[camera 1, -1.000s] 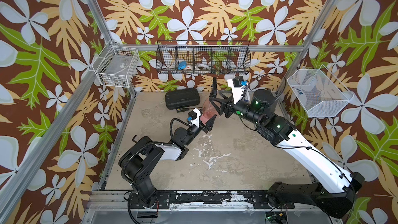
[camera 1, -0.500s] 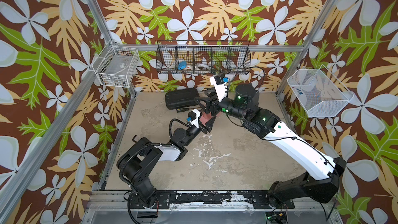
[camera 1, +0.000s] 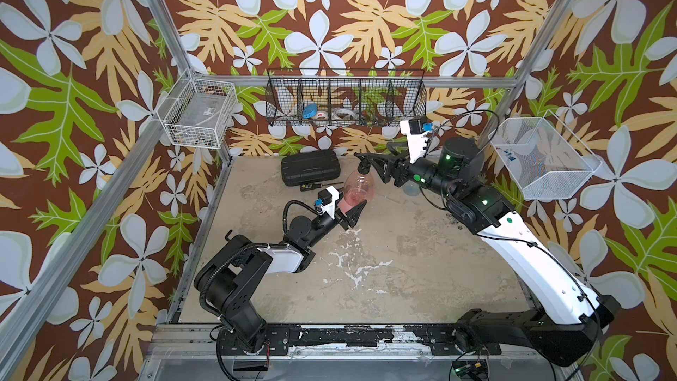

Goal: Attach spray nozzles to spray bottles
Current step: Screw the spray nozzle on the spray bottle.

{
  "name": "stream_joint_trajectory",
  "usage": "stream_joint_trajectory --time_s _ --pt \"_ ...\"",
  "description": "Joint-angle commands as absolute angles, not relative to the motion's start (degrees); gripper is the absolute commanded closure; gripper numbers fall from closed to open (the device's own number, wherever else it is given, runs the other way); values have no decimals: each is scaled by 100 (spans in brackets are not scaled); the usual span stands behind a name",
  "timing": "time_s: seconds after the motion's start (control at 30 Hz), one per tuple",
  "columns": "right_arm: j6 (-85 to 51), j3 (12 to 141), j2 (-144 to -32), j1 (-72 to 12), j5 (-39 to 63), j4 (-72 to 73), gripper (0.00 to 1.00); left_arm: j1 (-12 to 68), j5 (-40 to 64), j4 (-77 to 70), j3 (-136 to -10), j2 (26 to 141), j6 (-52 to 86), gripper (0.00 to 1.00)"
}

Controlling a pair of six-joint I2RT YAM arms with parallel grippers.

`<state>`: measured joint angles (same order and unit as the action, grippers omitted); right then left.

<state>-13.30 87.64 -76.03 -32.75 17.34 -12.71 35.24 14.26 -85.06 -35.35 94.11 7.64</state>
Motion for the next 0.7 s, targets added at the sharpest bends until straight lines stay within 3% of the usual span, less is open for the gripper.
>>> stream_joint_trajectory --time_s 0.0,0.33,0.5,0.67 --pt "-1423 8674 -7544 -3484 2207 -1103 21 3516 1574 -8648 -3608 9370 835 42" --pt "-1449 8534 -7538 -4442 1430 -1089 21 3515 1590 -8680 -3709 9518 949 42" --pt "-1129 8611 -7447 -4404 845 -1387 23 3445 1796 -8821 -3648 9501 1020 42" --pt "-1332 8162 -6985 -3651 1564 -1072 34 3198 2147 -9405 -3539 9562 1674 42"
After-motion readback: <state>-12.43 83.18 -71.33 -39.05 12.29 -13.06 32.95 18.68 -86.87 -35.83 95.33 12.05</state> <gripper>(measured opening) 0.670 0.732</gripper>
